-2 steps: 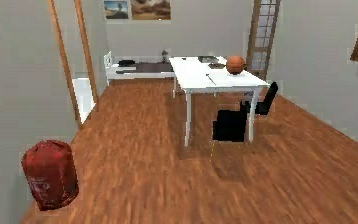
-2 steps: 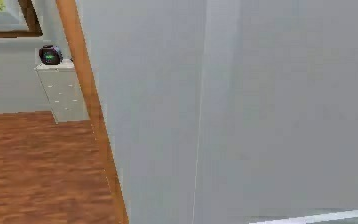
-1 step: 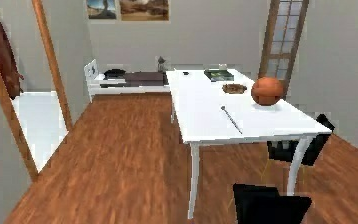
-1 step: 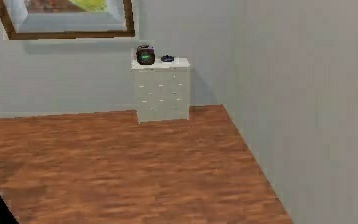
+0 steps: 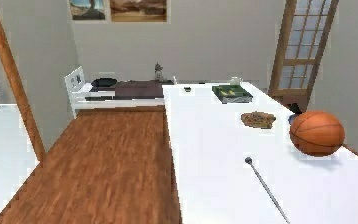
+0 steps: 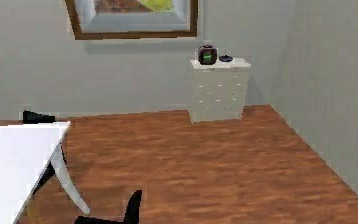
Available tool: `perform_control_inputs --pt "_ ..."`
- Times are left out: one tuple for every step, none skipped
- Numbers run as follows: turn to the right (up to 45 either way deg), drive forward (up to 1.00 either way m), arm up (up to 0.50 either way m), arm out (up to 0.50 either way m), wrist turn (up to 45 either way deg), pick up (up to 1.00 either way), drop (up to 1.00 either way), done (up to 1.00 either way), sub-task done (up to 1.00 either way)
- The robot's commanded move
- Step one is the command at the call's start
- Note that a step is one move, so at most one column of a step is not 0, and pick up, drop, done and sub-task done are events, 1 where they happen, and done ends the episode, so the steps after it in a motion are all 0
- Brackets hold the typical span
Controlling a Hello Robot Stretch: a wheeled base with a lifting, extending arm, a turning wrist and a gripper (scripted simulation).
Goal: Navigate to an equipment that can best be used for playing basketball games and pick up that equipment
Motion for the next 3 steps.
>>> perform_control_inputs --pt "-45.0 0.0 0.0 0.0 0.0 0.0 0.0 0.0 0.0" --pt "45.0 0.0 0.0 0.0 0.0 0.0 0.0 0.0 0.0" --pt "12.0 0.0 0.0 0.0 0.0 0.0 0.0 0.0 0.0"
